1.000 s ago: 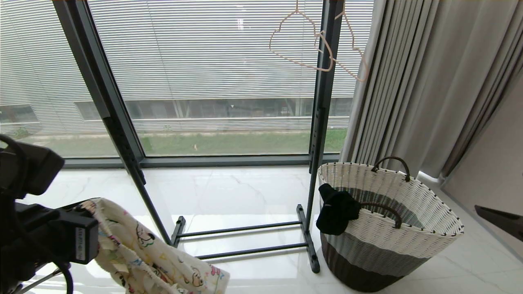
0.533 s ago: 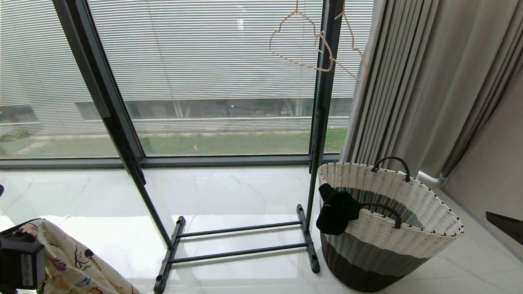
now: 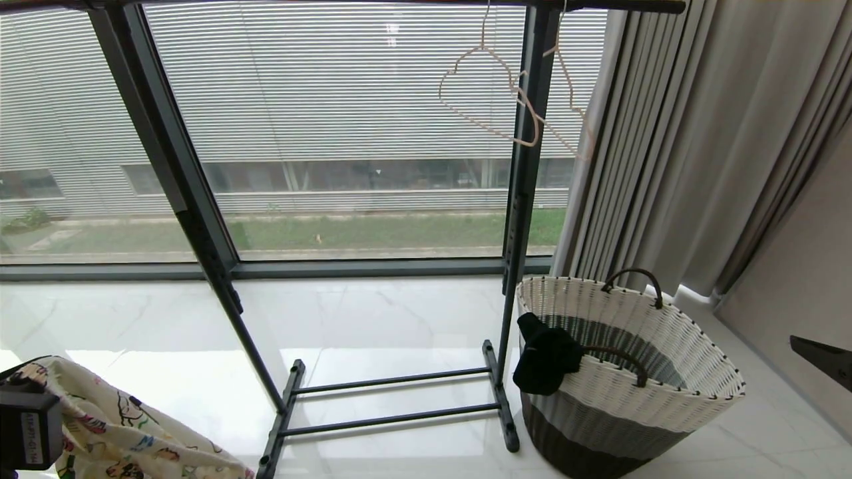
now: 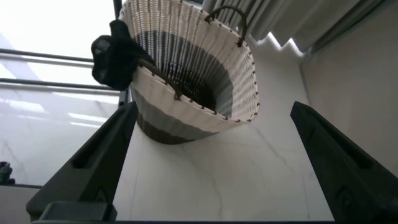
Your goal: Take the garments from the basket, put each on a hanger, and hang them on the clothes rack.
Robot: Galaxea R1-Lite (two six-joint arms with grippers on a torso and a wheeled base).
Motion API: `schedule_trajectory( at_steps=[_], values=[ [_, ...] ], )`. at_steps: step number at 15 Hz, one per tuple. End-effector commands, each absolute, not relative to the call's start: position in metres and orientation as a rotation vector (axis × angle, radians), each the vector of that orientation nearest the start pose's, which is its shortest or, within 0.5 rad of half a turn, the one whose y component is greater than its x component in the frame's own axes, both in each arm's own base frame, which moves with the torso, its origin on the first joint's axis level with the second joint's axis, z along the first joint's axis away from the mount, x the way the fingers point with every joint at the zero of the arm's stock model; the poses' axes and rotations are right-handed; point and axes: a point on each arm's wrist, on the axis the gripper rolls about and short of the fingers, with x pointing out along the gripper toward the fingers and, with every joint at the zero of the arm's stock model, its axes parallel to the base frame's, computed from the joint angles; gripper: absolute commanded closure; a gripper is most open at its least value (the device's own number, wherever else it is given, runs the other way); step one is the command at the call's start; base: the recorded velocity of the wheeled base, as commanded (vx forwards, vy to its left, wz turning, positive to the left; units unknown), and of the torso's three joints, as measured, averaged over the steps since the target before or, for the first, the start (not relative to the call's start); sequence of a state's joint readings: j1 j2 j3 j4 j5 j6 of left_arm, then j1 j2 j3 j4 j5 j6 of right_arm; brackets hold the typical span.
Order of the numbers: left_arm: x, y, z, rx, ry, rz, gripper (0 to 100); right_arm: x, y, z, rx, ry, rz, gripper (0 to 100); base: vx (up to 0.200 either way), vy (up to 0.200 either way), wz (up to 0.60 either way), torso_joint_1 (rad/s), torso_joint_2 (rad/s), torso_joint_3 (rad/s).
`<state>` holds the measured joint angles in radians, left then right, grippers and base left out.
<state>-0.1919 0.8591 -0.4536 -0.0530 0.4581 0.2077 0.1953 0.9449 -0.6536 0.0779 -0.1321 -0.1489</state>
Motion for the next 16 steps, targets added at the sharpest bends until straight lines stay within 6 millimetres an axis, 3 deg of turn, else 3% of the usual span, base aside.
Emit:
schedule_trajectory(
  at_steps=[1,16],
  values=[
    [0.0893,-0.0072,0.1934,0.317,0.362,0.229,100,0.1079,0.0184,0.2279,-0.208,0.363,0.091,0,0.0,0.0,0.0,0.154,-0.52,-0.29],
    [0.09,-0.0058,0.1956,0.318,0.358,0.245,100,0.1077,0.0185,0.2294,-0.204,0.354,0.093,0,0.0,0.0,0.0,0.199,-0.49,-0.282]
  ],
)
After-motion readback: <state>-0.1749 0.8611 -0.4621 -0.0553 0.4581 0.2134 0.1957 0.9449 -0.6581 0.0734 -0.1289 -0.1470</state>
